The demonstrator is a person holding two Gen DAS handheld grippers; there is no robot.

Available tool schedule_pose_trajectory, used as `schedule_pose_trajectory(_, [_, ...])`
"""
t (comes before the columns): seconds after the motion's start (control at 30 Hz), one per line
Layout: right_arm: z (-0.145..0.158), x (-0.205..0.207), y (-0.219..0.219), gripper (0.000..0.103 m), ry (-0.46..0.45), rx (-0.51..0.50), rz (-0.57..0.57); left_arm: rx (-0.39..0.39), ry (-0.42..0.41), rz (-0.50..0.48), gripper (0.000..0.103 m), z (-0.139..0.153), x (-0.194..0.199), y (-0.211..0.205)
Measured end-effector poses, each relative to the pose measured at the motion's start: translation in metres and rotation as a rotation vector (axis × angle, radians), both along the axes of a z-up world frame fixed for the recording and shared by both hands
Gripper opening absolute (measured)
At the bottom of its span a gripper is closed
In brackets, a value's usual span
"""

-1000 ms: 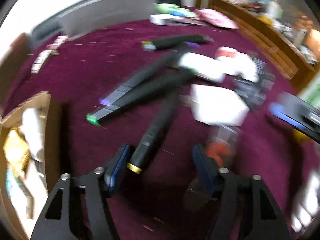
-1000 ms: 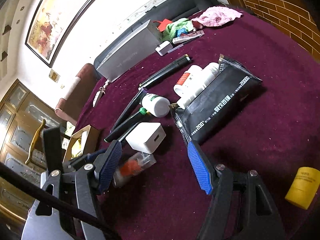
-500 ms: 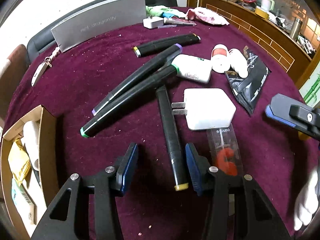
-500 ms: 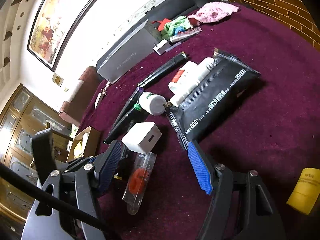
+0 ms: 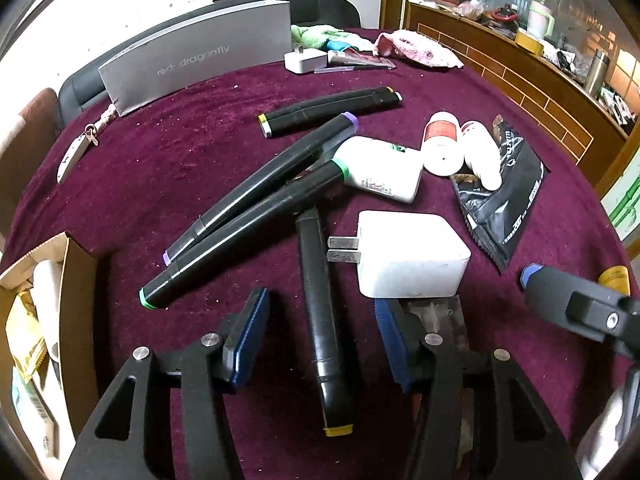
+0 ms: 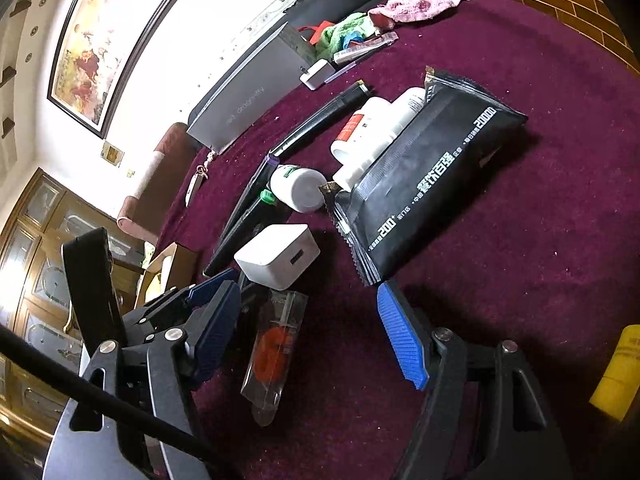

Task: Organize objects
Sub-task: 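Grasp another black marker with the left gripper, then grasp the red candle box with the right gripper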

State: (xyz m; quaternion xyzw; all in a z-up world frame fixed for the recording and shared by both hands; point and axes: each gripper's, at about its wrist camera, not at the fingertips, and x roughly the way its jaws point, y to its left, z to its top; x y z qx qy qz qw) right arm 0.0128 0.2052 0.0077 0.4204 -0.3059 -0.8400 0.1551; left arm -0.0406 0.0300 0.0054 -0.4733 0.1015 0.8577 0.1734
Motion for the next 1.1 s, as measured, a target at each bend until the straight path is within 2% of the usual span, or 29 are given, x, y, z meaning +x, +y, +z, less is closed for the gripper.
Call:
schedule_pose_trajectory(0.03, [0.000, 0.000, -0.001, 0.071, 0.000, 0.005, 0.000, -0.001, 0.003, -0.001, 0.045, 0.000, 0.000, 0.000])
schedule_pose_trajectory(0.1, [0.000, 0.000, -0.001, 0.071, -0.004, 0.011, 0.000, 0.006, 0.007, -0.011, 0.030, 0.002, 0.004, 0.001])
schedule_pose_trajectory(0.13, [-0.001, -0.001, -0.001, 0.071, -0.008, 0.014, -0.001, 0.007, 0.005, -0.011, 0.015, 0.003, 0.006, 0.001])
schedule_pose_trajectory(0.17, [-0.002, -0.001, -0.001, 0.071, -0.014, 0.016, -0.003, 0.012, 0.000, -0.003, 0.012, 0.004, 0.008, -0.001])
schedule_pose_trajectory(0.37, [-0.003, -0.002, -0.002, 0.071, -0.021, 0.035, -0.005, 0.079, -0.015, 0.049, 0.011, 0.009, 0.030, -0.026])
schedule_pose_trajectory(0.5, [-0.002, -0.002, -0.005, 0.072, -0.016, 0.057, 0.000, 0.092, -0.030, 0.056, 0.012, 0.012, 0.052, -0.038])
schedule_pose_trajectory(0.6, [-0.001, -0.002, -0.008, 0.073, -0.013, 0.074, -0.001, 0.047, -0.038, 0.069, 0.012, 0.007, 0.046, -0.031])
schedule_pose_trajectory(0.77, [0.001, -0.001, -0.014, 0.073, -0.005, 0.129, -0.006, -0.033, 0.059, 0.064, 0.014, 0.001, 0.031, -0.006])
schedule_pose_trajectory(0.8, [0.001, -0.001, -0.015, 0.073, -0.003, 0.138, -0.007, -0.025, 0.062, 0.064, 0.012, 0.001, 0.032, -0.006])
schedule_pose_trajectory(0.9, [0.003, 0.000, -0.019, 0.073, -0.002, 0.177, -0.007, 0.075, 0.009, 0.067, 0.011, 0.005, 0.041, -0.024])
schedule_pose_trajectory(1.1, [0.013, 0.012, -0.043, 0.073, -0.016, 0.275, 0.034, 0.184, 0.049, 0.103, 0.011, 0.033, 0.082, -0.068])
